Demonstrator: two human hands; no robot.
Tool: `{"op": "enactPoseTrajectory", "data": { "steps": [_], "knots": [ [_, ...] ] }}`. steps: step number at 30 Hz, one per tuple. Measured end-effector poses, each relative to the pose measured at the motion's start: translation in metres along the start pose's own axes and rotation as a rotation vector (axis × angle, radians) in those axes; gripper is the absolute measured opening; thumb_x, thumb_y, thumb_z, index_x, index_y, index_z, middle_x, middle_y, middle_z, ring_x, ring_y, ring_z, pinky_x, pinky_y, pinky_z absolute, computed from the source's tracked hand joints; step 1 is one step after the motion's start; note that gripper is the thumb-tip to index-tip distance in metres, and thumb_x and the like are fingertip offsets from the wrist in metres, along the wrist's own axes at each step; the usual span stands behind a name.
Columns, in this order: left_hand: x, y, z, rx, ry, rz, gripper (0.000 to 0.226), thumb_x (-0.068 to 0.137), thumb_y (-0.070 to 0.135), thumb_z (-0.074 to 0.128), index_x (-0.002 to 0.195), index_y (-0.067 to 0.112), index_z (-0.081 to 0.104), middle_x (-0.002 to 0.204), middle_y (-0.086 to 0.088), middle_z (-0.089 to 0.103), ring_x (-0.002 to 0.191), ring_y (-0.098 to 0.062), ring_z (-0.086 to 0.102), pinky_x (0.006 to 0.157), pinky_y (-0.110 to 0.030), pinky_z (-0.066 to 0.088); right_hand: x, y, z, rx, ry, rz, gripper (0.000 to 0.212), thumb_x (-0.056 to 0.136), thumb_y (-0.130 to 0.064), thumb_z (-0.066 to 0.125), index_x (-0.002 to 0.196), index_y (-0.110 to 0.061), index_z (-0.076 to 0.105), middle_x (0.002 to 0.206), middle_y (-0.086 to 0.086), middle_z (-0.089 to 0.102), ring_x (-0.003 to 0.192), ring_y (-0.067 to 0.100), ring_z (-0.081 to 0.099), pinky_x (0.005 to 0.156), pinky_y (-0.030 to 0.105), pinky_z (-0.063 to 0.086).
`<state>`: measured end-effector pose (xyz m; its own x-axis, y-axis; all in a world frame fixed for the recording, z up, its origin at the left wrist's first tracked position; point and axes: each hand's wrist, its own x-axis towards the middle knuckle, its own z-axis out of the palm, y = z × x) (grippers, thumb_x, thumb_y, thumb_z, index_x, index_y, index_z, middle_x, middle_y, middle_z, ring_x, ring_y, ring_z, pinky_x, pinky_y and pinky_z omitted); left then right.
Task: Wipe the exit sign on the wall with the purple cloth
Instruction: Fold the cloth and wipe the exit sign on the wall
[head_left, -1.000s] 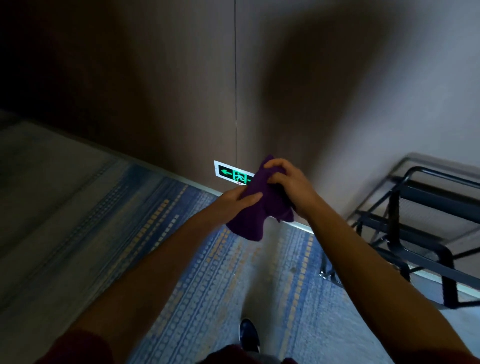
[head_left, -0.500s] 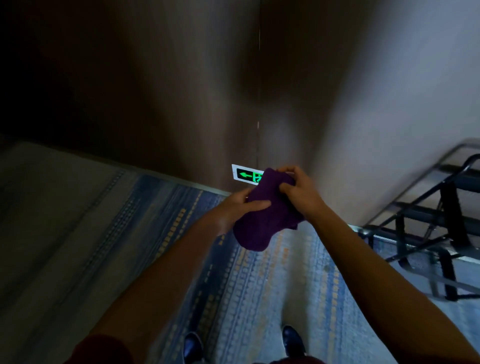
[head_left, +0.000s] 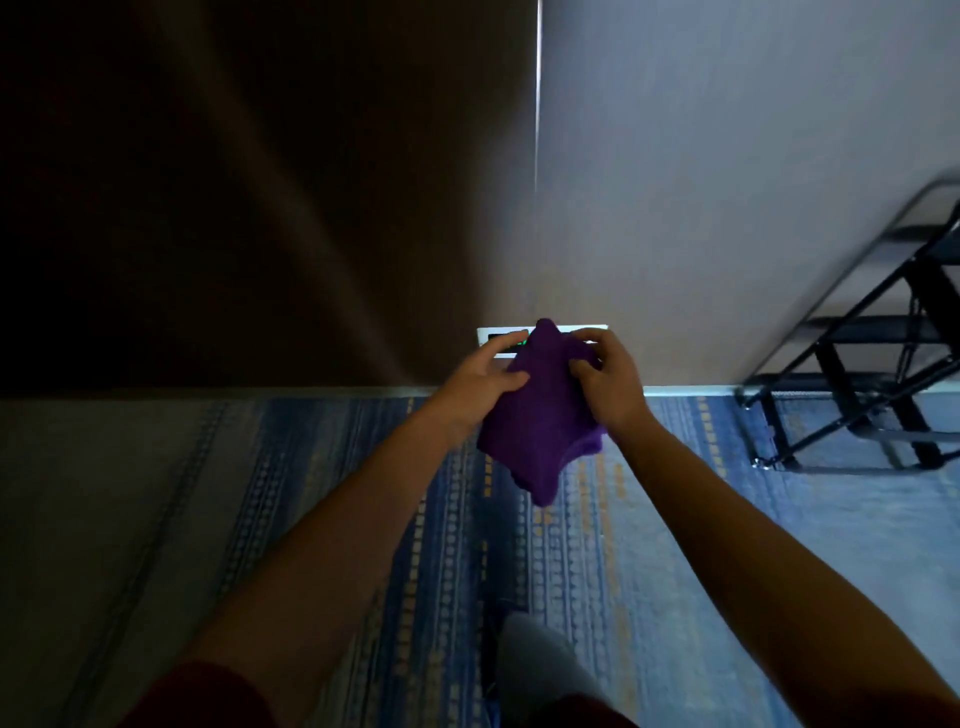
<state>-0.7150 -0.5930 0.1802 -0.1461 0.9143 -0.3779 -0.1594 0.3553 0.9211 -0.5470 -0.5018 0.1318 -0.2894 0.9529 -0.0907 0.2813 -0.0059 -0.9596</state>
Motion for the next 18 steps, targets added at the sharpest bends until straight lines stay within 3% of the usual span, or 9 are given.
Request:
{"op": "enactPoseTrajectory", "data": {
  "steps": [2, 3, 5, 7, 12, 15, 18],
  "knots": [
    [0.010, -0.001, -0.007, 0.021, 0.006, 0.022, 0.055, 0.094, -0.007, 0.058, 0.135, 0.029, 0.061, 0.111, -0.019, 0.073, 0.095, -0.031, 0.072, 0.086, -0.041, 0.060, 0.002, 0.008, 0.013, 0.016, 0.053, 0.005, 0.029, 0.091, 0.000, 0.063, 0.115, -0.016, 0.061, 0.108, 0.007, 0.070, 0.103, 0.030, 0.068, 0.080, 0.020, 0.054],
    [0.017, -0.006, -0.014, 0.049, 0.006, 0.030, 0.055, 0.094, -0.007, 0.058, 0.134, 0.031, 0.062, 0.115, -0.020, 0.072, 0.100, -0.036, 0.071, 0.092, -0.046, 0.059, 0.005, 0.014, 0.024, 0.027, 0.083, 0.025, 0.029, 0.092, -0.001, 0.065, 0.115, -0.018, 0.061, 0.109, 0.006, 0.069, 0.104, 0.030, 0.068, 0.080, 0.019, 0.053],
    [0.029, -0.012, -0.025, 0.109, 0.028, 0.035, 0.056, 0.094, -0.006, 0.059, 0.127, 0.039, 0.064, 0.120, -0.020, 0.072, 0.107, -0.042, 0.069, 0.096, -0.054, 0.056, 0.012, 0.025, 0.047, 0.059, 0.136, 0.087, 0.028, 0.093, -0.007, 0.068, 0.119, -0.015, 0.062, 0.113, 0.008, 0.069, 0.107, 0.031, 0.068, 0.087, 0.033, 0.056],
    [0.040, -0.016, -0.042, 0.143, 0.061, 0.024, 0.057, 0.093, -0.003, 0.059, 0.124, 0.045, 0.064, 0.117, -0.012, 0.074, 0.105, -0.037, 0.072, 0.093, -0.054, 0.058, 0.023, 0.031, 0.074, 0.068, 0.249, 0.135, 0.034, 0.093, -0.014, 0.072, 0.124, -0.010, 0.061, 0.120, 0.011, 0.070, 0.109, 0.030, 0.068, 0.095, 0.045, 0.057],
    [0.083, -0.008, -0.100, 0.283, 0.061, 0.003, 0.061, 0.094, 0.006, 0.059, 0.132, 0.055, 0.054, 0.117, 0.003, 0.071, 0.103, -0.023, 0.072, 0.090, -0.045, 0.061, 0.050, 0.030, 0.156, 0.083, 0.504, 0.213, 0.038, 0.093, -0.036, 0.069, 0.125, -0.016, 0.062, 0.124, 0.007, 0.063, 0.117, 0.025, 0.061, 0.099, 0.046, 0.051],
    [0.114, 0.004, -0.131, 0.379, 0.058, 0.007, 0.055, 0.094, 0.006, 0.059, 0.130, 0.048, 0.056, 0.114, -0.008, 0.074, 0.098, -0.029, 0.073, 0.089, -0.049, 0.060, 0.068, 0.024, 0.194, 0.258, 0.468, 0.303, 0.032, 0.099, -0.036, 0.058, 0.124, -0.016, 0.063, 0.122, 0.009, 0.066, 0.114, 0.027, 0.064, 0.097, 0.050, 0.054],
    [0.138, 0.018, -0.155, 0.493, 0.019, 0.061, 0.042, 0.095, 0.009, 0.059, 0.112, 0.047, 0.056, 0.108, -0.010, 0.074, 0.093, -0.031, 0.073, 0.086, -0.055, 0.060, 0.090, 0.004, 0.223, 0.660, 0.315, 0.423, 0.051, 0.094, -0.054, 0.049, 0.128, -0.018, 0.063, 0.122, 0.011, 0.070, 0.110, 0.027, 0.069, 0.089, 0.047, 0.061]
  ]
}}
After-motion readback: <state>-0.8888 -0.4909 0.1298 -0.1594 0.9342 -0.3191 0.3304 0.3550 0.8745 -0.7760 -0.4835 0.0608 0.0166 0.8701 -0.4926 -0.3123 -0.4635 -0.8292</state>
